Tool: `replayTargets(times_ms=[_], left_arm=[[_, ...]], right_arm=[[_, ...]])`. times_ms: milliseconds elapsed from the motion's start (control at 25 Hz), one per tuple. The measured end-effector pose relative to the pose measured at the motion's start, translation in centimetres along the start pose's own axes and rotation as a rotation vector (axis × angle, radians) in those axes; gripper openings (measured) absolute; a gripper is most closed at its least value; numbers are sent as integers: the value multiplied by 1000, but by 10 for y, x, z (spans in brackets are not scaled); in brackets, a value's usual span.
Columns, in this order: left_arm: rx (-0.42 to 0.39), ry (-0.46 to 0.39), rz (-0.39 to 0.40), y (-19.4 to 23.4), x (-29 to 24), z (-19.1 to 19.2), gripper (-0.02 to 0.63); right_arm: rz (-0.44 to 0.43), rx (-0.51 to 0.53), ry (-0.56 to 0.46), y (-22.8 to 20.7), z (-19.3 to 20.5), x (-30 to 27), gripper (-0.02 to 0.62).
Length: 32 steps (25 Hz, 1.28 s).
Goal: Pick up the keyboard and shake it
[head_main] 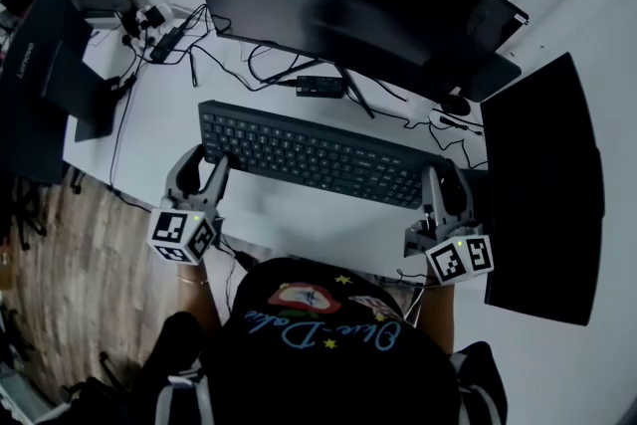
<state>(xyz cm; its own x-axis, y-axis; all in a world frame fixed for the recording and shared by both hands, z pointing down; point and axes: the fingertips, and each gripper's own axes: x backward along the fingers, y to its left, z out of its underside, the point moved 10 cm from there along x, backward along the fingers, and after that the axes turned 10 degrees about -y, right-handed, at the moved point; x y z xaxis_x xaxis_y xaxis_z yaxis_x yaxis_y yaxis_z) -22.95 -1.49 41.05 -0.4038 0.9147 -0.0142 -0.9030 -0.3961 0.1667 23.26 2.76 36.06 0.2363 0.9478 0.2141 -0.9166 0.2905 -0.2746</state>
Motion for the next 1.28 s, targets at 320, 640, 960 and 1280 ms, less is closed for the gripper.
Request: replayTargets(times_ms=[320,640,960,1280], left_arm=[[-12,-64,5,-2,0,-17,195],[-35,-133,-4,-6,-1,-37,190],[-51,-197,29,-9,-4,-48,190],[-39,-205,43,-10,-4,-47,190]], right_arm=[[-29,30,-58,8,-16,-3,161],[-60,47,-134,14,-34,-7,161],[-63,46,-166,15,-41,-6,161],[-59,42,-164,15,-40,-4,161]])
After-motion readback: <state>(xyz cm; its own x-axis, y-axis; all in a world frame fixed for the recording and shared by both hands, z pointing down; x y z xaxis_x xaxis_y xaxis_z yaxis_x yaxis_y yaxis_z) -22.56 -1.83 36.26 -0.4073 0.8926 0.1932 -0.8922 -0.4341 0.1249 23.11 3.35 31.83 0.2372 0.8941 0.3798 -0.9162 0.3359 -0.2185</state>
